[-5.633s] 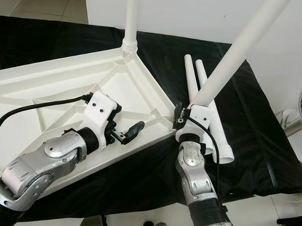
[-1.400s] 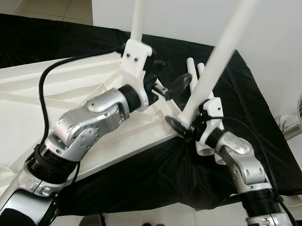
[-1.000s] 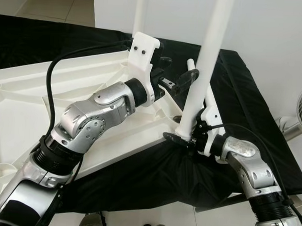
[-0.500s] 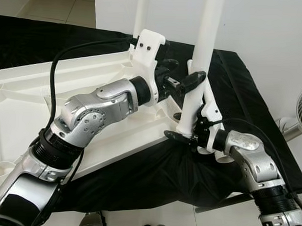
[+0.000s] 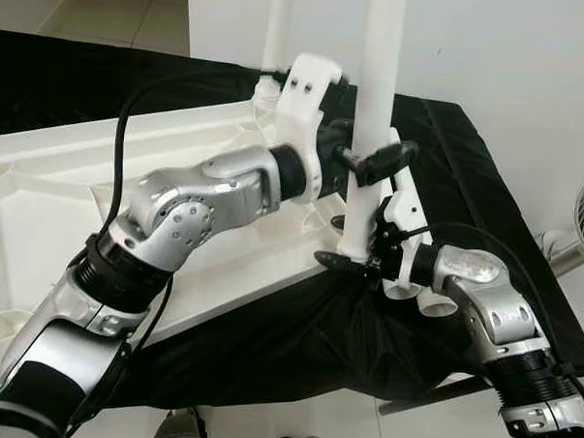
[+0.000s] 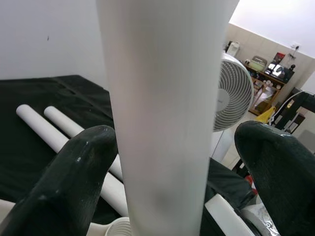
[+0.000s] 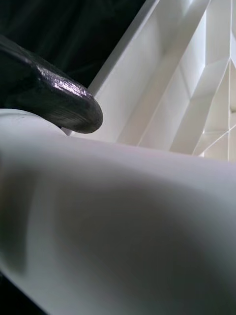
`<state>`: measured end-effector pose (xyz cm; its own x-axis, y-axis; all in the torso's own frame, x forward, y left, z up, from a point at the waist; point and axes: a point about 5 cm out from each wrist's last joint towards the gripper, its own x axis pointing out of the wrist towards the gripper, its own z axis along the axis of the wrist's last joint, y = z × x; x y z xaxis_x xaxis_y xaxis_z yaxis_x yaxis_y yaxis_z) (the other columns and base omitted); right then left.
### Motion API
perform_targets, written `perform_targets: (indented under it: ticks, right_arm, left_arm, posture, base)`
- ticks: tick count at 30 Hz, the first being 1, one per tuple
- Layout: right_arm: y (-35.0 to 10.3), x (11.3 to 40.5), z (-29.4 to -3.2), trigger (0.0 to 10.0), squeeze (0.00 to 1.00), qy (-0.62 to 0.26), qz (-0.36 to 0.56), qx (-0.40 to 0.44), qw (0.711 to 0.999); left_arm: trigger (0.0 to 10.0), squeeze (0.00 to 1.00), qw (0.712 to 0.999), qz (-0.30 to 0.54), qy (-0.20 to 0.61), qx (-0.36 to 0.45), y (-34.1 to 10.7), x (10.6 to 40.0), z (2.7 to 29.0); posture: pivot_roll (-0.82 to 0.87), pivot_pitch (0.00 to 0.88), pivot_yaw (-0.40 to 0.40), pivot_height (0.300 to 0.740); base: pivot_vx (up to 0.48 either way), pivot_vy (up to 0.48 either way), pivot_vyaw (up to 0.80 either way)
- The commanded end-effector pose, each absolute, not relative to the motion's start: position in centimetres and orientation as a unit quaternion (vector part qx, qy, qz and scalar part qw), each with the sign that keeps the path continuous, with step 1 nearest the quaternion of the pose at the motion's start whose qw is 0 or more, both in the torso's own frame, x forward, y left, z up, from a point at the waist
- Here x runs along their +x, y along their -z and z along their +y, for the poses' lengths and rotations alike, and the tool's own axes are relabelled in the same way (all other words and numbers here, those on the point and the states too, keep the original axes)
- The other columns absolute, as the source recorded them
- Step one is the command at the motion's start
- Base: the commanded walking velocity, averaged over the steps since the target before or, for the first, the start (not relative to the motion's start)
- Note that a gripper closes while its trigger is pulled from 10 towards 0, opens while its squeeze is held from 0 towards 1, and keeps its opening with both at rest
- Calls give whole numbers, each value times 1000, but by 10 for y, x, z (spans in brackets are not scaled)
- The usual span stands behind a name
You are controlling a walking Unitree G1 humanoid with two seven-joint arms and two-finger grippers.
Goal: Building children table
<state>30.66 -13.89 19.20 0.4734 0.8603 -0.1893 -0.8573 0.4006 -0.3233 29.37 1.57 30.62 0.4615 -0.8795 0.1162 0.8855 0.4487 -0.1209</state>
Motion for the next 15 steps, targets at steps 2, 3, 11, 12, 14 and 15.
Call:
perform_targets:
  ticks: [2, 3, 11, 12, 14, 15]
  right_arm:
    - [-190, 304, -143, 10000, 0, -517, 4, -202, 832]
    - [-189, 304, -143, 10000, 0, -517, 5, -203, 832]
    - [-188, 304, -144, 10000, 0, -516, 9, -203, 832]
    - [-188, 304, -144, 10000, 0, -516, 8, -203, 832]
    - [-188, 305, -143, 10000, 0, -514, 7, -204, 833]
    - [-188, 305, -143, 10000, 0, -514, 7, -204, 833]
  left_arm:
    - [10000, 0, 674, -41, 734, -69, -316, 267, 6]
    - [10000, 0, 675, -45, 732, -73, -320, 269, 6]
    - [0, 0, 677, -51, 729, -87, -328, 272, 7]
    - [0, 0, 677, -51, 729, -87, -329, 273, 7]
    - [0, 0, 677, -54, 728, -89, -331, 273, 8]
    - [0, 0, 677, -55, 728, -88, -332, 273, 8]
  posture:
    - [68, 113, -87, 740]
    - [69, 115, -87, 740]
    - [73, 119, -85, 740]
    - [76, 121, -83, 740]
    - [79, 120, -82, 740]
    - [79, 120, -82, 740]
  base:
    - [0, 0, 0]
    - [0, 0, 0]
    - [0, 0, 0]
    - [0, 0, 0]
    - [0, 0, 0]
    - [0, 0, 0]
